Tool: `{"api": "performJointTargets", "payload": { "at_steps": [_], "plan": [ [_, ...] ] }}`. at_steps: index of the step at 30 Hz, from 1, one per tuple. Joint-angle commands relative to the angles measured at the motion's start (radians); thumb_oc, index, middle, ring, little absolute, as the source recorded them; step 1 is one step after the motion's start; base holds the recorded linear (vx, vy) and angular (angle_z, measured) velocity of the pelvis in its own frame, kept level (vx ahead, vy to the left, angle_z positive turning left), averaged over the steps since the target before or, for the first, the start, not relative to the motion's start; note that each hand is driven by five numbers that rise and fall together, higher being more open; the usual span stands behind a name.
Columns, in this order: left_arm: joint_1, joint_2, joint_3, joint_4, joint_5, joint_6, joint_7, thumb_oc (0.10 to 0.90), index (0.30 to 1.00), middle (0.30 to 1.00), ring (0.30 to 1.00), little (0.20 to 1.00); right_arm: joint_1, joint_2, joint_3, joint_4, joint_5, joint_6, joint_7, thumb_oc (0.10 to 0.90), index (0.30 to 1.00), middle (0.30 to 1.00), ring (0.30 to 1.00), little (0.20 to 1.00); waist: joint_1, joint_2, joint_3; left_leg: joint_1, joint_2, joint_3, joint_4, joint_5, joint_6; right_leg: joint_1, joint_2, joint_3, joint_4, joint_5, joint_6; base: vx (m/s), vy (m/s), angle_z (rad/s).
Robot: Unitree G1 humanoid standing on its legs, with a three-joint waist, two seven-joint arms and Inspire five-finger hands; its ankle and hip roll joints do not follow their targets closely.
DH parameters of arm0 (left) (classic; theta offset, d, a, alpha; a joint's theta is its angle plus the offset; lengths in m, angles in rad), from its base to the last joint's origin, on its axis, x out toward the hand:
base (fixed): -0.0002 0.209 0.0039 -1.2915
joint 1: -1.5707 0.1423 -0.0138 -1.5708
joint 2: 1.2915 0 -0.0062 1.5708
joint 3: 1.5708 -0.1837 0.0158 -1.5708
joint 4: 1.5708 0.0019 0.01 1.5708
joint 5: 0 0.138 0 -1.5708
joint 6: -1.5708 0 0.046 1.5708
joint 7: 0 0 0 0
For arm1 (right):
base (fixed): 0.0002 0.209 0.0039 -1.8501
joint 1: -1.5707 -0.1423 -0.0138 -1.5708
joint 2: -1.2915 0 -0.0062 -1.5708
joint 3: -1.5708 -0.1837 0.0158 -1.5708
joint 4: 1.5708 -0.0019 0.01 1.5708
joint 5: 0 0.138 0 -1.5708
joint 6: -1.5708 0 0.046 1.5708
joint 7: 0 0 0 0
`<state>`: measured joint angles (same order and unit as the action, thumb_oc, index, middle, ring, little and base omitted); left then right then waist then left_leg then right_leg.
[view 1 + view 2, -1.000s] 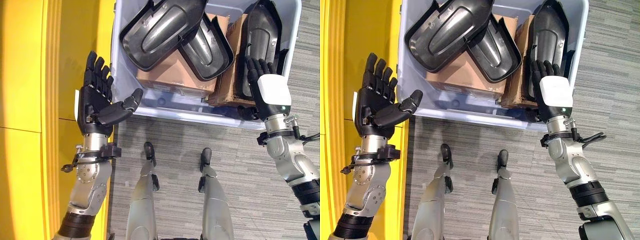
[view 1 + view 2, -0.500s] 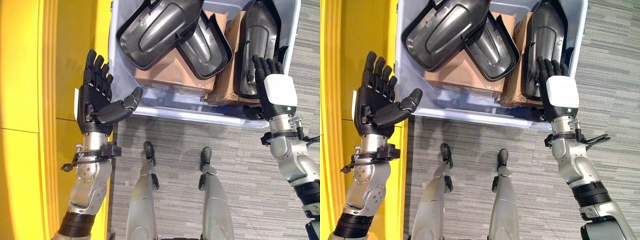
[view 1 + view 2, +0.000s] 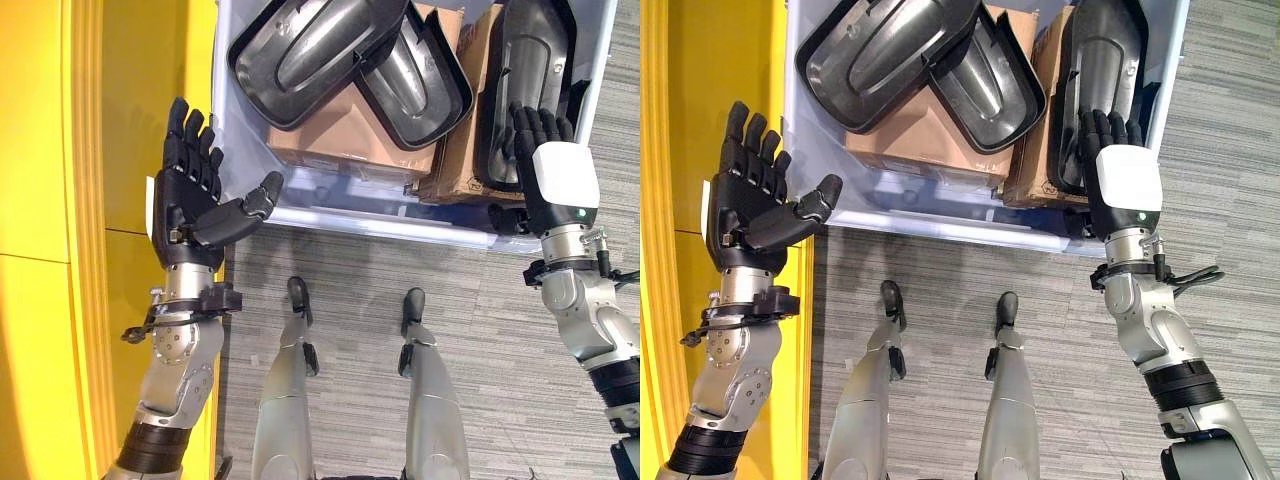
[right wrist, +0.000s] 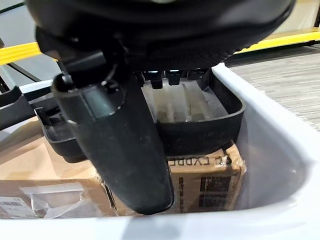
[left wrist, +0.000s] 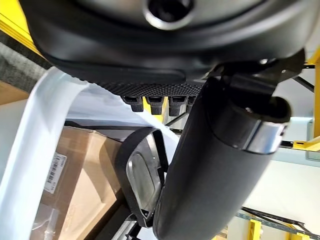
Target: Move parts from the plastic box to the shelf.
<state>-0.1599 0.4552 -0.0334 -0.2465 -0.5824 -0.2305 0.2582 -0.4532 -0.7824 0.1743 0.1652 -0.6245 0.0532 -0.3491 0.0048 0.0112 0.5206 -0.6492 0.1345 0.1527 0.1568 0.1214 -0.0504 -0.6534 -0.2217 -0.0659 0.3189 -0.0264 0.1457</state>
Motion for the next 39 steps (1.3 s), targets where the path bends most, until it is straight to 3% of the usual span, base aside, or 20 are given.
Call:
{"api": "performJointTargets", "payload": {
  "at_steps": [1, 21, 22, 31, 39],
  "plan": [
    [-0.015, 0.018, 0.052, -0.116, 0.029, -0.120, 0.013, 0.900, 1.000, 1.000, 1.000, 1.000, -0.101, -0.058, -0.015, -0.012, -0.007, -0.008, -0.079, 0.900, 1.000, 1.000, 1.000, 1.000, -0.028, 0.026, -0.042, -0.012, 0.005, -0.041, 0.114, -0.149, -0.033, 0.084, 0.036, -0.017, -0.017, -0.084, -0.025, 0.00, 0.000, 0.00],
    [-0.026, 0.007, 0.023, -0.090, 0.008, -0.120, 0.011, 0.900, 1.000, 1.000, 1.000, 1.000, -0.107, -0.001, 0.089, 0.148, 0.051, -0.007, -0.027, 0.900, 1.000, 1.000, 1.000, 1.000, -0.028, 0.033, -0.029, -0.065, 0.008, -0.048, 0.205, -0.193, -0.015, 0.019, 0.037, 0.000, 0.074, -0.112, -0.040, 0.00, 0.006, 0.03],
    [-0.032, 0.008, 0.014, -0.085, 0.003, -0.118, 0.010, 0.900, 1.000, 1.000, 1.000, 1.000, -0.097, 0.009, 0.088, 0.150, 0.065, -0.008, -0.026, 0.400, 0.300, 0.300, 0.300, 0.300, -0.030, 0.032, -0.029, -0.058, 0.009, -0.047, 0.207, -0.194, -0.015, 0.022, 0.036, 0.001, 0.078, -0.113, -0.040, 0.00, 0.000, 0.00],
    [-0.036, 0.010, -0.002, -0.071, -0.001, -0.104, -0.006, 0.900, 1.000, 1.000, 1.000, 1.000, -0.042, 0.010, 0.067, 0.080, 0.069, -0.033, -0.023, 0.400, 0.300, 0.300, 0.300, 0.300, -0.037, 0.027, -0.042, 0.025, 0.009, -0.040, 0.181, -0.190, -0.021, 0.109, 0.032, -0.007, 0.043, -0.101, -0.033, 0.00, 0.003, 0.00],
    [-0.023, 0.011, -0.008, -0.053, -0.001, -0.086, -0.024, 0.900, 1.000, 1.000, 1.000, 1.000, 0.032, -0.022, -0.006, -0.077, 0.056, -0.073, -0.026, 0.400, 0.300, 0.300, 0.300, 0.300, -0.045, -0.004, -0.075, 0.160, 0.014, -0.030, 0.101, -0.147, -0.020, 0.245, 0.028, -0.024, -0.048, -0.050, -0.020, -0.03, 0.002, -0.01]
  ]
}}
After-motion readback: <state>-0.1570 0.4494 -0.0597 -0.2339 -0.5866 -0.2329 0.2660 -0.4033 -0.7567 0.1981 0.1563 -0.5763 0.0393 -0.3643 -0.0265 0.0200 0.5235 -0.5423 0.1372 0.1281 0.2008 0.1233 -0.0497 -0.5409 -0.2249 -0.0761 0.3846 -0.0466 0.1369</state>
